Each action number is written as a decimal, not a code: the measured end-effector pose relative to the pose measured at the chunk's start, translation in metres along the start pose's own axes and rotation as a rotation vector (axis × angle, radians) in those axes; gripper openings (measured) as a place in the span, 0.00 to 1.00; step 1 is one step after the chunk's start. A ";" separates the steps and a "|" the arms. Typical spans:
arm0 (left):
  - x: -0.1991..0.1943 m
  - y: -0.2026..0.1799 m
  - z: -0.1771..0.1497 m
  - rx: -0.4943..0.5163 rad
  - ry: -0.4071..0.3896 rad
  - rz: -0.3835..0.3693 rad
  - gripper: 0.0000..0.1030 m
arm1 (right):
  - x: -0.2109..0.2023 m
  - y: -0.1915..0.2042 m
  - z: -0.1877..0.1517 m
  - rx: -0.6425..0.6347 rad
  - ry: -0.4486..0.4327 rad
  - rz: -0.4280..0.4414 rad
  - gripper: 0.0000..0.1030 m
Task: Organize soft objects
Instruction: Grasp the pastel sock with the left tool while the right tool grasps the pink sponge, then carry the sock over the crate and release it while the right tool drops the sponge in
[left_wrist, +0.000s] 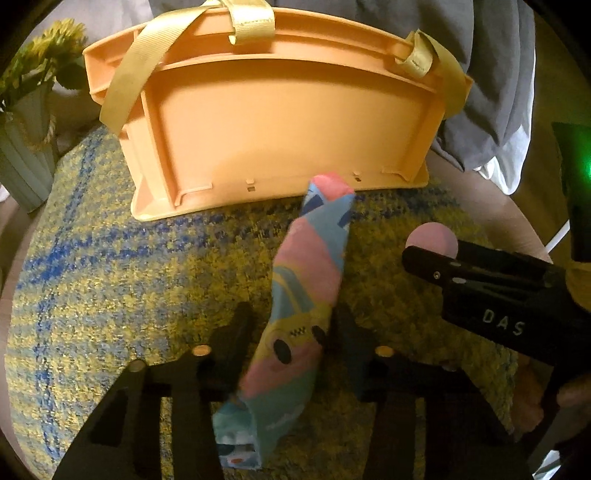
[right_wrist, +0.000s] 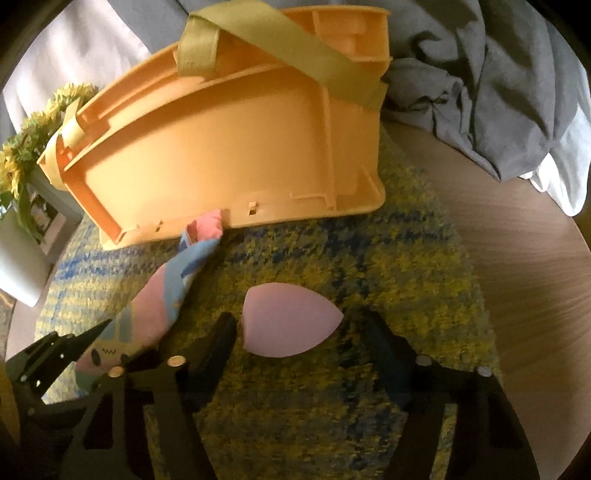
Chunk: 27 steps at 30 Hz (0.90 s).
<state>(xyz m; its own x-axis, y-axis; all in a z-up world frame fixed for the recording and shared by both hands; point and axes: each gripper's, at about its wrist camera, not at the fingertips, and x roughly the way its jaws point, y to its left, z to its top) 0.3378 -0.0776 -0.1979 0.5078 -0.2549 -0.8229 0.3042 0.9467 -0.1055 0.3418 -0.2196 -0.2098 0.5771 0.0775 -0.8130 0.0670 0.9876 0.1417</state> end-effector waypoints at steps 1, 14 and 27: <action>0.000 0.000 0.000 -0.004 0.000 -0.004 0.32 | 0.000 0.000 0.000 -0.004 -0.003 -0.002 0.61; -0.043 -0.001 0.000 0.027 -0.061 -0.035 0.20 | -0.035 0.012 -0.002 -0.017 -0.058 0.023 0.49; -0.120 -0.015 0.022 0.124 -0.220 -0.048 0.20 | -0.116 0.033 0.010 -0.022 -0.232 0.045 0.50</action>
<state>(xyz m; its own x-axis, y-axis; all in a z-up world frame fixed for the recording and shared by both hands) 0.2898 -0.0651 -0.0851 0.6489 -0.3488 -0.6762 0.4222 0.9044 -0.0615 0.2851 -0.1969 -0.1051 0.7506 0.0910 -0.6545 0.0206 0.9868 0.1607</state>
